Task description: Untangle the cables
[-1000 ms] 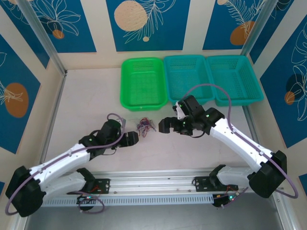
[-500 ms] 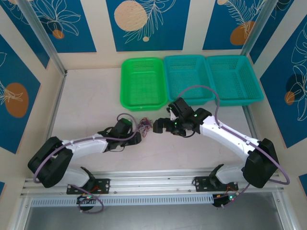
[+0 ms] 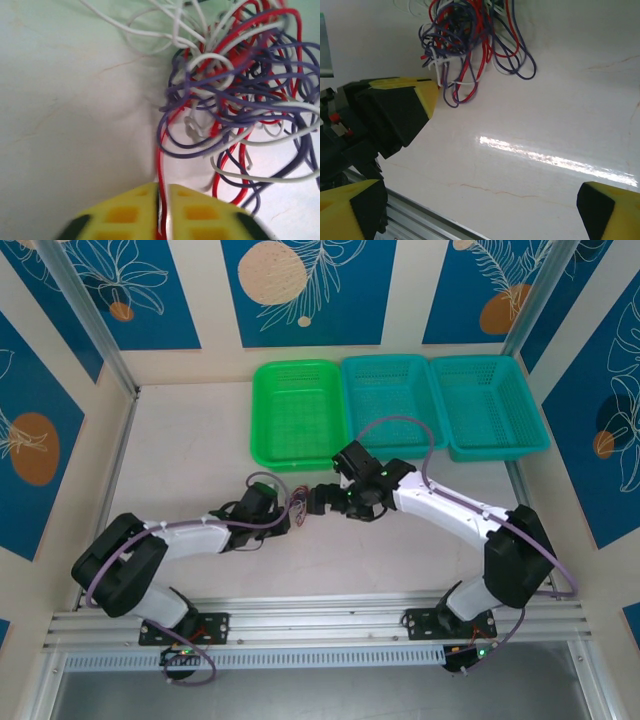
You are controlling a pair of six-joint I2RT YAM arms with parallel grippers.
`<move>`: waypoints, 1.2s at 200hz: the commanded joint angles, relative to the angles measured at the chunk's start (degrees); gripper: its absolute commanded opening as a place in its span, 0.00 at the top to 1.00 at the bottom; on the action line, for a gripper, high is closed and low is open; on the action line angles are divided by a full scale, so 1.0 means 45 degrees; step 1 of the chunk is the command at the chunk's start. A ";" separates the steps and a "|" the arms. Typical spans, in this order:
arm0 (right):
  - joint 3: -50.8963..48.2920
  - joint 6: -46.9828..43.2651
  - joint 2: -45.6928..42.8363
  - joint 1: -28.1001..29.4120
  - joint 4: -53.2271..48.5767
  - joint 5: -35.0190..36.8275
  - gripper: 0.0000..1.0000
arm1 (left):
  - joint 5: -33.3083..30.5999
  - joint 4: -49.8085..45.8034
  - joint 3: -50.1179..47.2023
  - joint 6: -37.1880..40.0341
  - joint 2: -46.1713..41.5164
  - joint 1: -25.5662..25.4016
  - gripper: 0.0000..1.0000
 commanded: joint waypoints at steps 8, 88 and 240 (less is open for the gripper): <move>0.0593 0.0963 0.0648 0.0169 0.0241 0.0344 0.01 | 0.0289 -0.0211 0.0209 0.0618 -0.0084 0.0211 1.00; 0.2410 0.2856 0.4399 0.1643 0.0379 0.2612 0.07 | 0.1301 -0.0388 -0.0911 0.0649 -0.1692 0.0231 1.00; -0.4892 0.3488 -0.1815 -0.1306 -0.0341 0.5531 0.85 | 0.1121 -0.4777 -0.1342 0.0823 -0.6679 0.3229 1.00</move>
